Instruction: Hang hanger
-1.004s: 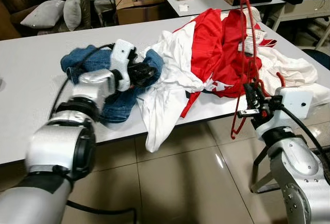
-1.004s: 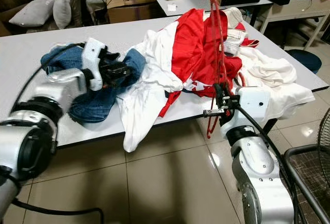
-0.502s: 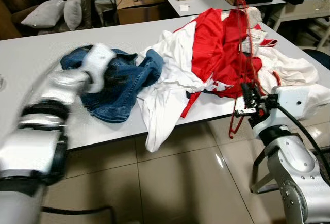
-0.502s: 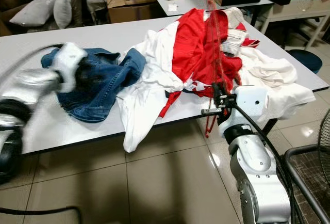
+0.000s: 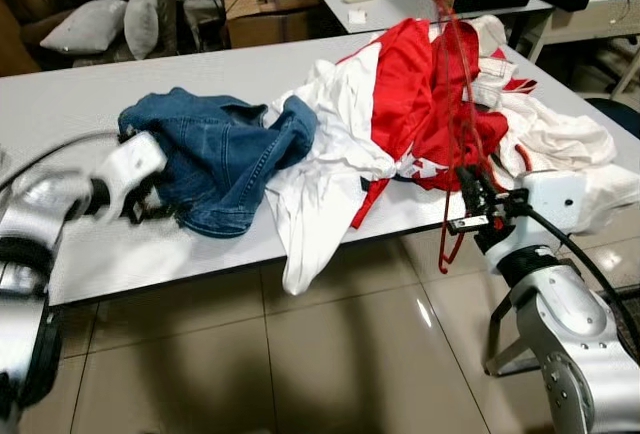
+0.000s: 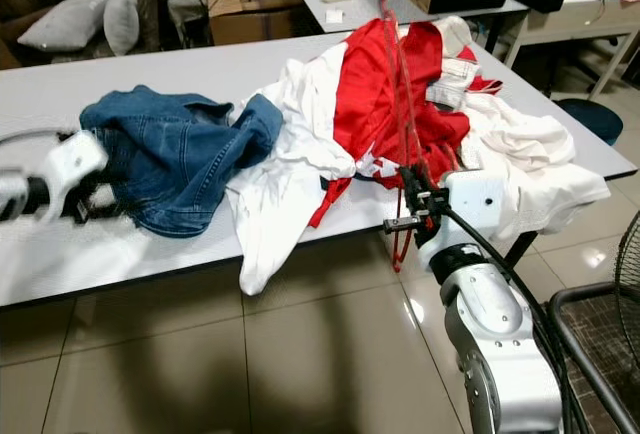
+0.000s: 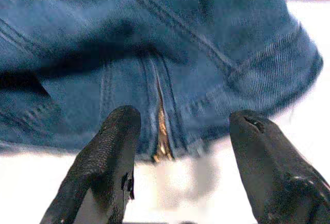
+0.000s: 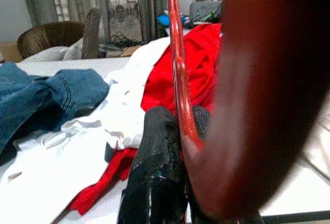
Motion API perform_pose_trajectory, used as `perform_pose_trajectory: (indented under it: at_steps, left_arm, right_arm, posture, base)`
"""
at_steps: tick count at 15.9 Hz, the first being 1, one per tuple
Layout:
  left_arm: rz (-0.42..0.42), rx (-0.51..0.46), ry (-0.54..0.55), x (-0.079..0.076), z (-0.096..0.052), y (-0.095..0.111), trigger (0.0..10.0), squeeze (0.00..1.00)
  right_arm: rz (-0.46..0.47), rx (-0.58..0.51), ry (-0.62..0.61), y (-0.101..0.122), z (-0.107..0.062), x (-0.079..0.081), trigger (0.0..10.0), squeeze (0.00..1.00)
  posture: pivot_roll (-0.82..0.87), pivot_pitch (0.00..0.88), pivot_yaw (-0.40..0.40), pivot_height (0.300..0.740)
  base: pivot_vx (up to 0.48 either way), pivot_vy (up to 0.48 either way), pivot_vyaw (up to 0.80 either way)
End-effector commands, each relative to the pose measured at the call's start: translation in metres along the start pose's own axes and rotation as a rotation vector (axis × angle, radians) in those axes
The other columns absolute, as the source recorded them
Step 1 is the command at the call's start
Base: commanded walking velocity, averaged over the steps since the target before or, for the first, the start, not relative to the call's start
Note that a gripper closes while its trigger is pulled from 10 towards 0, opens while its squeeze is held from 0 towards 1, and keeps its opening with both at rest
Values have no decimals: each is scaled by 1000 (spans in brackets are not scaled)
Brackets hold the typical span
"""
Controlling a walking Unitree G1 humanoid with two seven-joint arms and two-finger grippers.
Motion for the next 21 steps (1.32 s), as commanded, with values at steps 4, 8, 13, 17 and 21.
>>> perform_pose_trajectory:
  at_steps: [4,8,13,17,21]
  left_arm:
    - [102,-17,103,-9,13,-10,10000,0]
    - [88,-7,-54,-33,28,-21,10000,0]
    - [148,73,-24,-36,33,-29,10000,0]
    - [131,59,45,-29,31,-28,0,0]
    - [97,1,160,-19,28,-20,0,0]
  right_arm:
    - [20,-18,11,4,-1,10,10000,0]
    - [43,-8,0,0,-3,14,10000,0]
    - [42,5,-8,-2,-7,14,10000,0]
    - [46,17,-19,-4,-10,14,10000,0]
    - [50,12,-10,-3,-8,16,10000,0]
  posture:
    - [-50,0,70,740]
    - [-39,0,96,740]
    - [-46,0,109,740]
    - [-45,0,112,740]
    - [-37,0,100,740]
  base:
    - [0,0,0]
    - [0,0,0]
    - [0,0,0]
    - [0,0,0]
    - [0,0,0]
Point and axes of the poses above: a point about 5 cm out from each wrist's last joint towards the gripper, its own z axis pointing out of the wrist towards the gripper, its own y axis along the axis of the wrist's last joint, x = y × z, the point moved 1 cm from there along z, pointing out of the wrist towards the gripper, and after that the axes turned 14 degrees about -z, right-handed, at the moved point
